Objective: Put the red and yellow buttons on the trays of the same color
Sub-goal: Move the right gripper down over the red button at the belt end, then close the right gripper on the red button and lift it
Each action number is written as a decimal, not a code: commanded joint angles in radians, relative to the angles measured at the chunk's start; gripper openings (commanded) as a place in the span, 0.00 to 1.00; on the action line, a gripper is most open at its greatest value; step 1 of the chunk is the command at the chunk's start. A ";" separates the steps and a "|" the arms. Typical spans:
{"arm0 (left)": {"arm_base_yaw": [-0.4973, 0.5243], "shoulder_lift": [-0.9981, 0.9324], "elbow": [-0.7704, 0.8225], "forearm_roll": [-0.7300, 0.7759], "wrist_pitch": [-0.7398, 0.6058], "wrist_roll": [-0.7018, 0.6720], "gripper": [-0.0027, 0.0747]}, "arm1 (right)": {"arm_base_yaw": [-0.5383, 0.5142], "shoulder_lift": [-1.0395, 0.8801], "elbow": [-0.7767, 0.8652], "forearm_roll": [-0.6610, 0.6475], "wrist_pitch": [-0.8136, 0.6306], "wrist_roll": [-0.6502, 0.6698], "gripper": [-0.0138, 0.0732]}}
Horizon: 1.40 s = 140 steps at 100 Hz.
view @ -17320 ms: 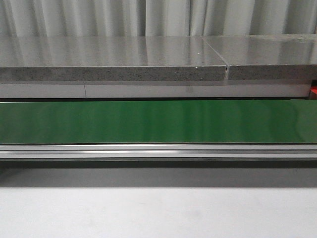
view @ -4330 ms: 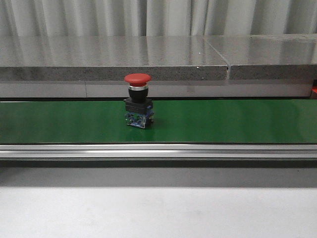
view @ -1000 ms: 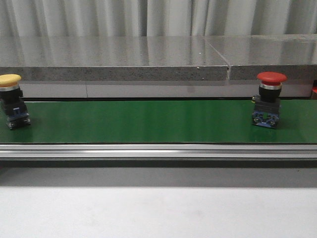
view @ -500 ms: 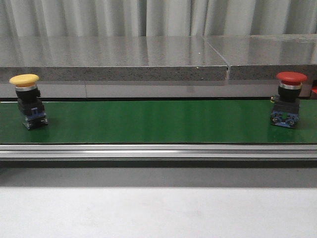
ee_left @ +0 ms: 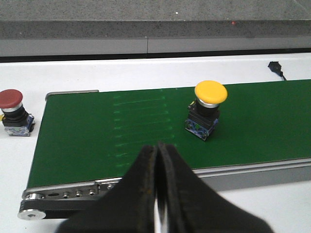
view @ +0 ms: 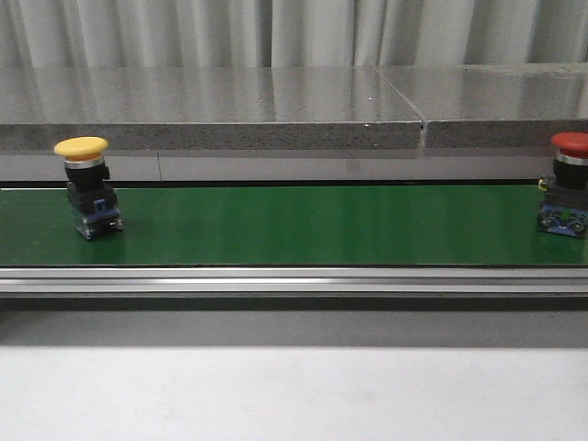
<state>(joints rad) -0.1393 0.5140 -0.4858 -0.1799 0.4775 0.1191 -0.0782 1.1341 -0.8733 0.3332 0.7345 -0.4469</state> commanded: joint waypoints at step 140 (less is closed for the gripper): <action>-0.007 0.001 -0.024 -0.013 -0.082 -0.006 0.01 | -0.518 0.423 -0.571 0.012 0.058 0.039 0.26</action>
<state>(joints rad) -0.1393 0.5140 -0.4837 -0.1799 0.4761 0.1191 -0.5406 1.5365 -1.3942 0.3309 0.8288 -0.4072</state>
